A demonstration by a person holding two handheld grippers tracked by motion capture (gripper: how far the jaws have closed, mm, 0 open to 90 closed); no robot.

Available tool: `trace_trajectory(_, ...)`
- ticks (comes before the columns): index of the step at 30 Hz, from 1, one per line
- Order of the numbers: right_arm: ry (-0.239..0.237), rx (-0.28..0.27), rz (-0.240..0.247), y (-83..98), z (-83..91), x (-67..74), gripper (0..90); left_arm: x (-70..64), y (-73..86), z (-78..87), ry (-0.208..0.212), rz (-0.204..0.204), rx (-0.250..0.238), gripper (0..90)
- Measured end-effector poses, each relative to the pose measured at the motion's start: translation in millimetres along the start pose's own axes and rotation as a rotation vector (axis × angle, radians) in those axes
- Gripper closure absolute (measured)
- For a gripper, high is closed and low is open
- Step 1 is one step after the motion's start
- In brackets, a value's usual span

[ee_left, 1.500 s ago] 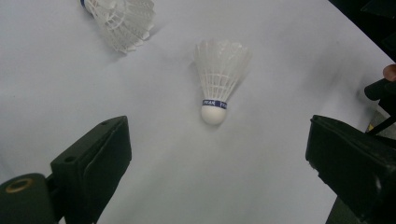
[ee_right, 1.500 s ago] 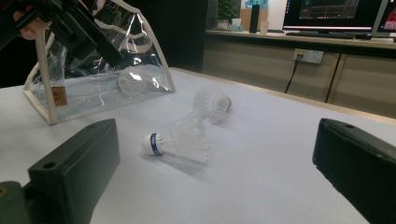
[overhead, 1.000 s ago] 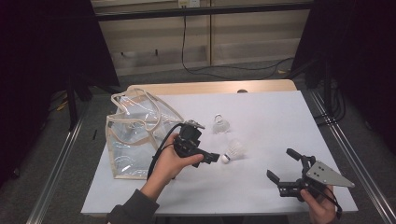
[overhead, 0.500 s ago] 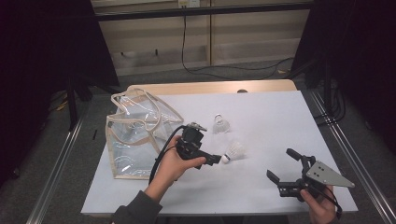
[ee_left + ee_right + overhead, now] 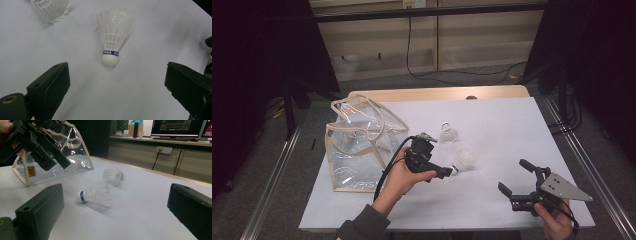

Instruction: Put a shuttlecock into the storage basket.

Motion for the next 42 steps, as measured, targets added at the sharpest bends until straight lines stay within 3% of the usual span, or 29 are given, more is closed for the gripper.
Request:
trace_trajectory(25,0.003,0.000,-0.002,0.2,0.6,-0.2,0.5,-2.1,4.3,-22.3,-0.009,-0.016,0.042,11.2)
trace_trajectory(42,-0.001,0.003,-0.003,0.5,0.7,0.2,0.7,2.6,6.1,-40.6,-0.022,-0.012,0.029,11.5)
Point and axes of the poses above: each handheld gripper's, and its own axes: z roughly backward along the jaws, y roughly out of its underside, x roughly to its left, the point moved 6 cm from there along -z, roughly forward along the jaws, and after that the axes turned 11 degrees about -z, right-handed, at the moved point
